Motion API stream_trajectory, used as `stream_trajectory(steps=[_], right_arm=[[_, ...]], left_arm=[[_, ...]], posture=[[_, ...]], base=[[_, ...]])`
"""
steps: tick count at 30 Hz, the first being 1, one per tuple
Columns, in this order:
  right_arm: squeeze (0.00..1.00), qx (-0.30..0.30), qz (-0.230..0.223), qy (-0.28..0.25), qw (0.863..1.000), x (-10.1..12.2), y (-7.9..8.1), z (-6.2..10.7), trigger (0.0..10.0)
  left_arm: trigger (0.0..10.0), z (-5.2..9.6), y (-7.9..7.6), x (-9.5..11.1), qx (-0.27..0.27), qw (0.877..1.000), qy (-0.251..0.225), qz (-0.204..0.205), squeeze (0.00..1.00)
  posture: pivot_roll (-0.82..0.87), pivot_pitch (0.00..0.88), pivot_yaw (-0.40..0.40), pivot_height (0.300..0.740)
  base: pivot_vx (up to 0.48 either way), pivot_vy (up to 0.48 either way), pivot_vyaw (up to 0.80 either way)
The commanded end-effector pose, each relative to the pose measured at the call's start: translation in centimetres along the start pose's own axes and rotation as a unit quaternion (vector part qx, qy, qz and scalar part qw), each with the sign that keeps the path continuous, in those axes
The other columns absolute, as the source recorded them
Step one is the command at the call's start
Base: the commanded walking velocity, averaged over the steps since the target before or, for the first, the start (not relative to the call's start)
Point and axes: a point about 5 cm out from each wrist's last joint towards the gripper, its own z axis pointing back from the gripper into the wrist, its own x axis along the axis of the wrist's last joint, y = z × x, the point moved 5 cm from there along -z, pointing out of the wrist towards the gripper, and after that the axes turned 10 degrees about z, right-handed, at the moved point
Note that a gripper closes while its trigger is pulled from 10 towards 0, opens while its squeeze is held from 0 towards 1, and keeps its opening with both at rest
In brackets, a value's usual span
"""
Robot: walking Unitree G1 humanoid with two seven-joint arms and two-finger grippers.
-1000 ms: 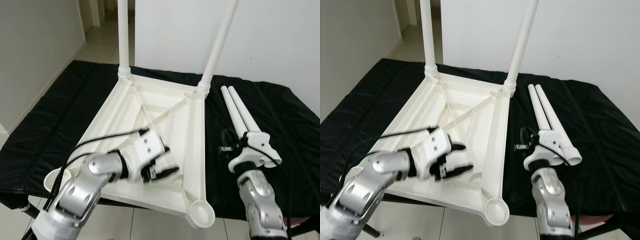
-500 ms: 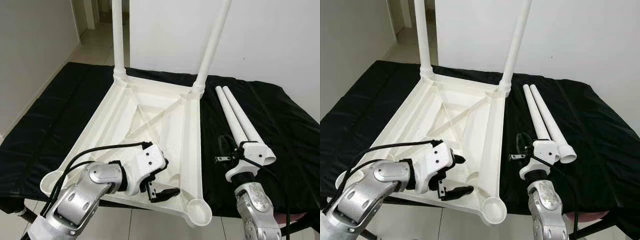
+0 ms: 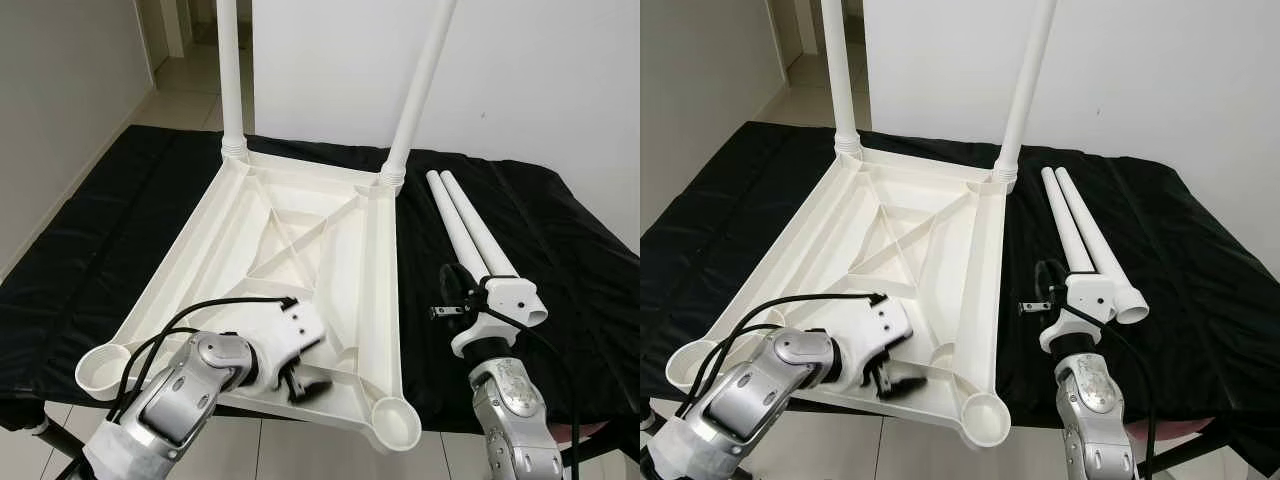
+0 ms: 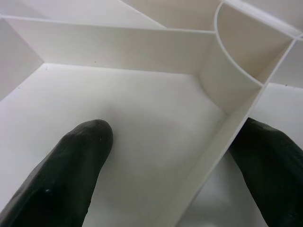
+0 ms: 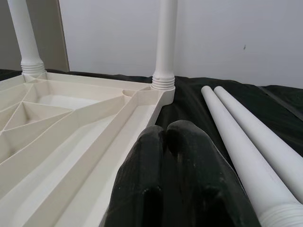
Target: Building children table
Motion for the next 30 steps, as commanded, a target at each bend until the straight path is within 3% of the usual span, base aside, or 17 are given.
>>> stream_trajectory(steps=[1, 2, 3, 4, 7, 8, 22, 26, 29, 30], right_arm=[[0.0, -0.006, 0.003, -0.003, 1.0, 0.4, -0.4, -0.2, 10.0], [0.0, -0.006, 0.003, -0.003, 1.0, 0.4, -0.4, -0.2, 10.0], [0.0, -0.006, 0.003, -0.002, 1.0, 0.4, -0.4, -0.2, 10.0], [0.0, -0.006, 0.003, -0.002, 1.0, 0.4, -0.4, -0.3, 10.0], [0.0, -0.006, 0.003, -0.002, 1.0, 0.5, -0.4, -0.3, 10.0], [0.0, -0.007, 0.003, -0.002, 1.0, 0.5, -0.5, -0.3, 10.0], [0.0, -0.014, 0.002, -0.005, 1.0, 0.7, -0.5, -0.8, 10.0], [0.0, -0.018, 0.002, -0.008, 1.0, 0.8, -0.5, -1.0, 10.0], [0.0, -0.018, 0.001, -0.008, 1.0, 0.8, -0.5, -1.1, 10.0], [0.0, -0.019, 0.001, -0.008, 1.0, 0.8, -0.6, -1.1, 10.0]], left_arm=[[10.0, 0.0, 1.5, 0.2, 0.052, 0.999, -0.001, 0.007, 0.0], [10.0, 0.0, 1.5, 0.2, 0.052, 0.999, -0.001, 0.007, 0.0], [8.2, 0.0, 1.8, 0.3, 0.059, 0.998, -0.003, 0.009, 0.0], [1.9, -0.1, 2.0, 0.5, 0.065, 0.998, -0.005, 0.01, 0.0], [2.0, -0.2, 2.1, 0.6, 0.068, 0.998, -0.007, 0.01, 0.0], [0.0, -0.2, 2.2, 0.8, 0.071, 0.997, -0.01, 0.009, 0.0], [0.0, -1.3, 4.3, 4.1, 0.141, 0.988, -0.059, 0.036, 0.0], [1.0, -1.8, 4.3, 5.0, 0.145, 0.986, -0.069, 0.034, 0.0], [1.0, -1.8, 4.2, 5.1, 0.145, 0.986, -0.07, 0.032, 0.0], [10.0, -2.0, 4.1, 5.3, 0.143, 0.987, -0.071, 0.02, 0.0]], posture=[[-0.06, 0.0, -0.06, 0.74], [-0.06, 0.0, -0.06, 0.74], [-0.06, 0.0, -0.062, 0.74], [-0.06, 0.0, -0.061, 0.74], [-0.06, 0.0, -0.061, 0.74], [-0.06, 0.0, -0.06, 0.74], [-0.07, 0.0, -0.048, 0.74], [-0.07, 0.0, -0.04, 0.74], [-0.07, 0.0, -0.04, 0.74], [-0.07, 0.0, -0.037, 0.74]], base=[[0.0, 0.0, 0.0], [0.0, 0.0, 0.0], [0.0, 0.0, 0.0], [0.0, 0.0, 0.0], [0.0, 0.0, 0.0], [0.0, 0.0, 0.0], [0.0, 0.0, 0.0], [0.0, 0.0, 0.0], [0.0, 0.0, 0.0], [0.0, 0.0, 0.0]])
